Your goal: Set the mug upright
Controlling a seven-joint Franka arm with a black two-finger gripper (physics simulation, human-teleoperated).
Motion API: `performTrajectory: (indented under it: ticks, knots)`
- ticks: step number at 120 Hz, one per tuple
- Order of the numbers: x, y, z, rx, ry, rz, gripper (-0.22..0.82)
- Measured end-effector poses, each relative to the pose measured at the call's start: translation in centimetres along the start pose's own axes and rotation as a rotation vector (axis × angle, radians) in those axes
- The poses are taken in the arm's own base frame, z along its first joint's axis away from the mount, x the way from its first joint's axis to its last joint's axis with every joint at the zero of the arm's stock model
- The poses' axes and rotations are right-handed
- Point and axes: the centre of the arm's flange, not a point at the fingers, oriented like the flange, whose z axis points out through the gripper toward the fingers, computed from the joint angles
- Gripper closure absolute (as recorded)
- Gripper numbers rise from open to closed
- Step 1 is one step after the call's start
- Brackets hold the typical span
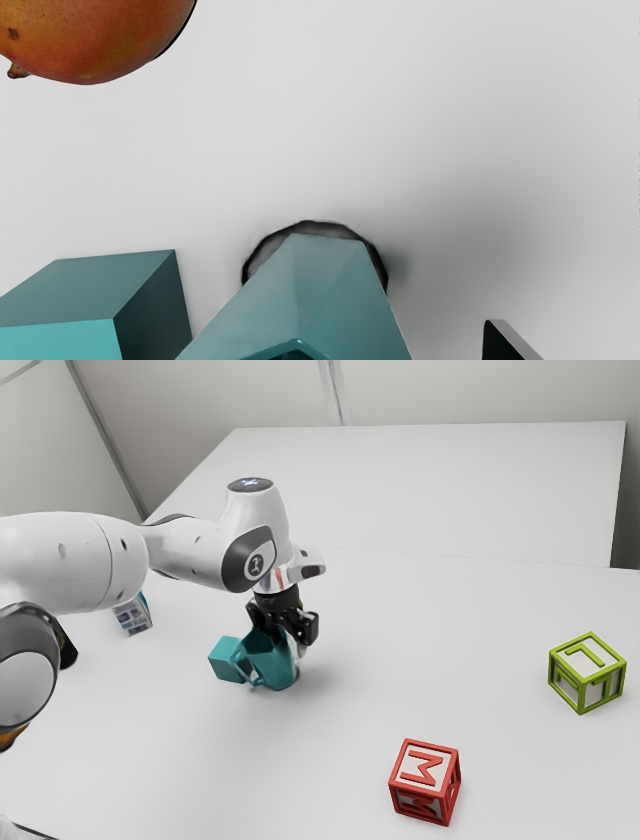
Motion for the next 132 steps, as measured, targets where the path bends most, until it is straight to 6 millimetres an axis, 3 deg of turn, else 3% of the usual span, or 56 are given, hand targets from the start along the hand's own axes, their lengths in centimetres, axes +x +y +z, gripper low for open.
performTrajectory:
  ticks: [14, 31, 65, 82, 101, 132]
  knots:
    - [0.3, 0.1, -0.5, -0.003, 0.011, 0.005, 0.18]
    - [0.5, 0.1, -1.1, -0.018, 0.018, 0.002, 0.09]
    - [1.5, 0.4, -4.5, -0.032, 0.054, 0.015, 0.03]
    - [1.5, -1.2, -6.3, -0.034, 0.074, 0.007, 0.01]
    - [1.1, -4.9, -10.7, -0.012, 0.114, -0.003, 0.01]
    - [-1.1, -10.5, -21.3, 0.073, 0.174, -0.024, 0.0]
